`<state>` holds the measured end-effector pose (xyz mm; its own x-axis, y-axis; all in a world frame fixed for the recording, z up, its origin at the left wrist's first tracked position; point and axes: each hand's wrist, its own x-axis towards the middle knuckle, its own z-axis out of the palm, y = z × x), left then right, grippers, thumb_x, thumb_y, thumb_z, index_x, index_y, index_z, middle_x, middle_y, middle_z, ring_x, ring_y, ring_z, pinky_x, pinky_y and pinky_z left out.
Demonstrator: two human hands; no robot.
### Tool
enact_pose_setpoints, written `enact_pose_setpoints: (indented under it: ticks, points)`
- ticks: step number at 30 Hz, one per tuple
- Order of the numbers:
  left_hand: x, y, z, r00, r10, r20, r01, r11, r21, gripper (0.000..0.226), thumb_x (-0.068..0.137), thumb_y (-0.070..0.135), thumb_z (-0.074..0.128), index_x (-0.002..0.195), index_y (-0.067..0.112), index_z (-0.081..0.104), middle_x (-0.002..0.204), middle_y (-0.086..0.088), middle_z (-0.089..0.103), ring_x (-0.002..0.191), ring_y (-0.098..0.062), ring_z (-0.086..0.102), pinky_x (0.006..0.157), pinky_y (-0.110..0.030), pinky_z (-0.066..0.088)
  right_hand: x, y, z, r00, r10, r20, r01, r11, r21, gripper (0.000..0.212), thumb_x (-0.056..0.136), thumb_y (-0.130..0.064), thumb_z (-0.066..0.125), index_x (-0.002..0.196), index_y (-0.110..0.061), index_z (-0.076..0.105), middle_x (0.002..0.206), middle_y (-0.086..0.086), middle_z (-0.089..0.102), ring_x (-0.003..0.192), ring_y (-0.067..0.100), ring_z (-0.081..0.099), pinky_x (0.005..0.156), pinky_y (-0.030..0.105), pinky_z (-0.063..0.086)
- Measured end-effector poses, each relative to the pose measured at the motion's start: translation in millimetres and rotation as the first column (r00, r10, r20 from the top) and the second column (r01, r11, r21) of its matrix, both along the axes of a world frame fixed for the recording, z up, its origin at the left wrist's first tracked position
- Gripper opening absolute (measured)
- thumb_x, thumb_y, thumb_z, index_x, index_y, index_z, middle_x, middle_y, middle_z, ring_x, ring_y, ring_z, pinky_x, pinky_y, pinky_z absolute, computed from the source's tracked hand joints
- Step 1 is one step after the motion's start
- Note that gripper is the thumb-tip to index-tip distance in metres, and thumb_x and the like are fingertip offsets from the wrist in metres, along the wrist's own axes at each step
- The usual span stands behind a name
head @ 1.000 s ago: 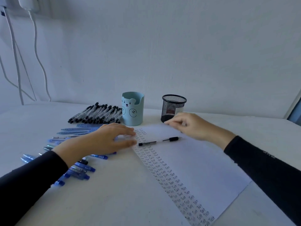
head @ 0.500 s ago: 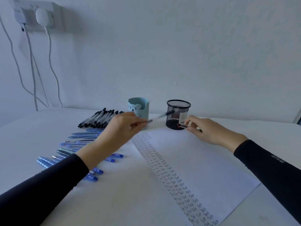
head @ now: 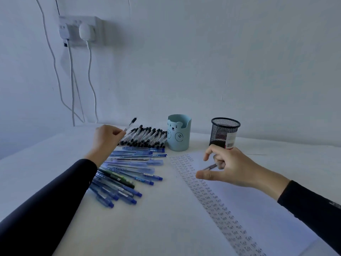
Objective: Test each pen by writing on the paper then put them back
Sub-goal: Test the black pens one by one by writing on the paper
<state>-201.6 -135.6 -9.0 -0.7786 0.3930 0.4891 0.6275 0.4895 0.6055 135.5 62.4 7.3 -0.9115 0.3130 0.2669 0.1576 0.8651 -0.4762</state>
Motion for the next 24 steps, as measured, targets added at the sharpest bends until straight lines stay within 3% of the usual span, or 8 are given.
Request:
enact_pose_setpoints:
  ticks: [4,6,10,12,14,16,20,24]
  points:
    - [5,7,0,0.999,-0.024,-0.023,0.023,0.999,-0.037,0.031,0.089,0.032,0.068,0.063,0.015,0.069,0.061,-0.009,0.064,0.065,-0.028,0.063,0.061,-0.03,0.045,-2,3,-3,0.996,0.032,-0.08,-0.034,0.999,-0.029,0.054,0.062,-0.073,0.071,0.086,-0.029,0.053,0.051,-0.014,0.038,0.052,0.006,0.035,0.055,0.015,0.029]
    - [9,8,0,0.999,-0.04,-0.034,0.038,0.997,-0.074,0.03,0.092,0.033,0.064,0.07,0.015,0.073,0.065,-0.007,0.066,0.066,-0.027,0.062,0.062,-0.03,0.041,-1,4,-1,0.996,0.059,-0.071,-0.065,0.994,-0.087,0.051,0.064,-0.069,0.074,0.09,-0.03,0.055,0.055,-0.014,0.039,0.054,0.004,0.034,0.054,0.014,0.031]
    - [9,7,-1,0.999,-0.001,-0.047,-0.005,0.992,-0.126,0.031,0.097,0.028,0.056,0.083,0.007,0.075,0.081,-0.001,0.065,0.072,-0.019,0.053,0.067,-0.028,0.037,-3,7,-3,0.998,0.062,0.02,-0.059,0.991,-0.118,0.05,0.066,-0.062,0.075,0.109,-0.043,0.058,0.072,-0.012,0.052,0.068,0.006,0.047,0.07,0.026,0.042]
    - [6,5,-2,0.999,0.015,-0.04,-0.021,0.988,-0.152,0.035,0.098,0.029,0.053,0.075,0.009,0.07,0.076,-0.006,0.061,0.069,-0.021,0.05,0.065,-0.028,0.035,-6,9,-7,0.998,0.051,-0.039,-0.055,0.993,-0.103,0.031,0.079,-0.047,0.074,0.106,-0.041,0.061,0.073,-0.009,0.058,0.072,0.013,0.057,0.074,0.033,0.047]
    - [4,4,-2,1.0,0.016,-0.025,-0.02,0.988,-0.156,0.034,0.098,0.031,0.051,0.069,0.014,0.059,0.07,-0.006,0.054,0.064,-0.021,0.046,0.06,-0.03,0.032,-6,12,-10,0.995,0.045,-0.091,-0.053,0.995,-0.087,0.016,0.091,-0.027,0.067,0.099,-0.04,0.063,0.078,-0.013,0.065,0.079,0.009,0.062,0.074,0.028,0.047]
    - [3,3,-2,1.0,0.008,-0.019,-0.011,0.988,-0.154,0.032,0.097,0.031,0.051,0.07,0.016,0.052,0.069,-0.005,0.051,0.063,-0.021,0.045,0.056,-0.029,0.031,-6,9,-9,0.989,0.023,-0.146,-0.042,0.991,-0.128,0.014,0.098,-0.026,0.055,0.098,-0.034,0.067,0.082,-0.016,0.066,0.084,0.0,0.063,0.078,0.02,0.047]
    - [1,3,-3,1.0,0.011,-0.011,-0.013,0.987,-0.163,0.03,0.098,0.032,0.051,0.072,0.017,0.05,0.068,-0.007,0.051,0.065,-0.02,0.044,0.055,-0.028,0.031,-6,3,-1,0.963,-0.052,-0.264,-0.026,0.959,-0.283,0.048,0.101,-0.053,0.024,0.108,-0.028,0.065,0.081,0.0,0.069,0.079,0.004,0.063,0.076,0.016,0.045]
    - [2,2,-2,1.0,0.007,0.01,-0.005,0.989,-0.146,0.027,0.097,0.032,0.05,0.074,0.018,0.054,0.07,-0.006,0.053,0.066,-0.021,0.046,0.055,-0.027,0.032,-7,6,4,0.959,-0.116,-0.258,-0.027,0.869,-0.494,0.038,0.107,-0.027,0.028,0.115,-0.014,0.062,0.069,0.01,0.071,0.064,0.016,0.064,0.062,0.022,0.048]
